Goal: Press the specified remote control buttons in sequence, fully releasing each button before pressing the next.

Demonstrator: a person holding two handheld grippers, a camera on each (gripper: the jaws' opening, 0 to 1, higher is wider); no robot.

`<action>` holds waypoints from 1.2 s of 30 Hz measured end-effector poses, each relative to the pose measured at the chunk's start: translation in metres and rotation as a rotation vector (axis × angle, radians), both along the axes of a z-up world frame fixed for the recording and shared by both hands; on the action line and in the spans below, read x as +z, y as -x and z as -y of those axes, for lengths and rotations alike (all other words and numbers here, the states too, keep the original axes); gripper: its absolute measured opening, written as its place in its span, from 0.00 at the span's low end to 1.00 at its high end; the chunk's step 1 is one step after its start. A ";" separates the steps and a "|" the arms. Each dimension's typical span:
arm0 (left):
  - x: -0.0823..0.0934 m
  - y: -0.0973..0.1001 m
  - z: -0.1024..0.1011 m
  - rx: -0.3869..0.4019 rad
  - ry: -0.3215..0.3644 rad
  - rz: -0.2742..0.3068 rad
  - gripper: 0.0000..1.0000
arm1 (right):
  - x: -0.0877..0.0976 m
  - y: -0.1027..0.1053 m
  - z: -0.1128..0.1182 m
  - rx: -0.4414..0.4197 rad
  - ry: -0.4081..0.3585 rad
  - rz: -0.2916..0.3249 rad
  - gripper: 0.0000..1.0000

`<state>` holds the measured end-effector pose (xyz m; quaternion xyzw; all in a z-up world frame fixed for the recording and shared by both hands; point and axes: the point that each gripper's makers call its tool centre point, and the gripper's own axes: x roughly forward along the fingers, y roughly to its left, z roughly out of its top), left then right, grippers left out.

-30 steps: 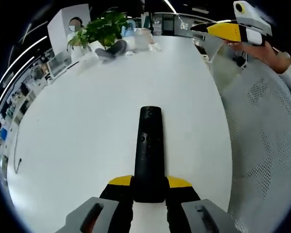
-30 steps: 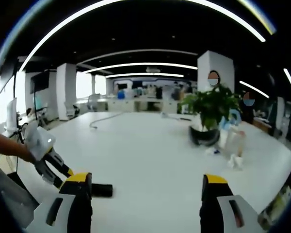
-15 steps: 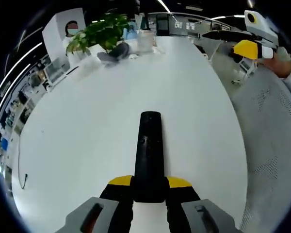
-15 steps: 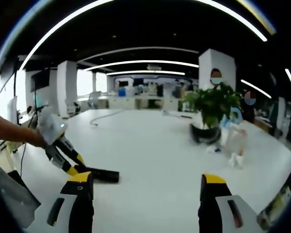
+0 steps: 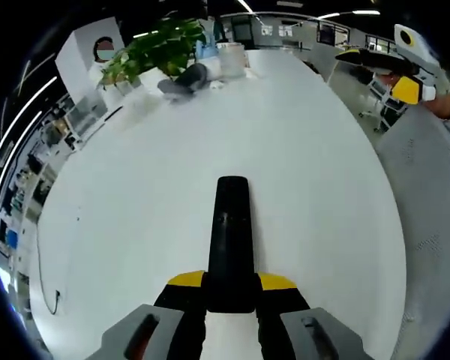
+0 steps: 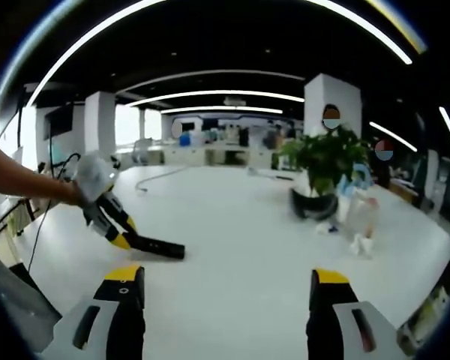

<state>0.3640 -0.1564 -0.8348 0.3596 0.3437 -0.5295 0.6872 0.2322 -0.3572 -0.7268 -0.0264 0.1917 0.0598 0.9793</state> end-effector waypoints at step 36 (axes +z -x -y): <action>-0.027 -0.092 -0.001 -0.082 -0.146 0.023 0.24 | -0.013 0.000 0.001 -0.006 0.017 -0.062 0.86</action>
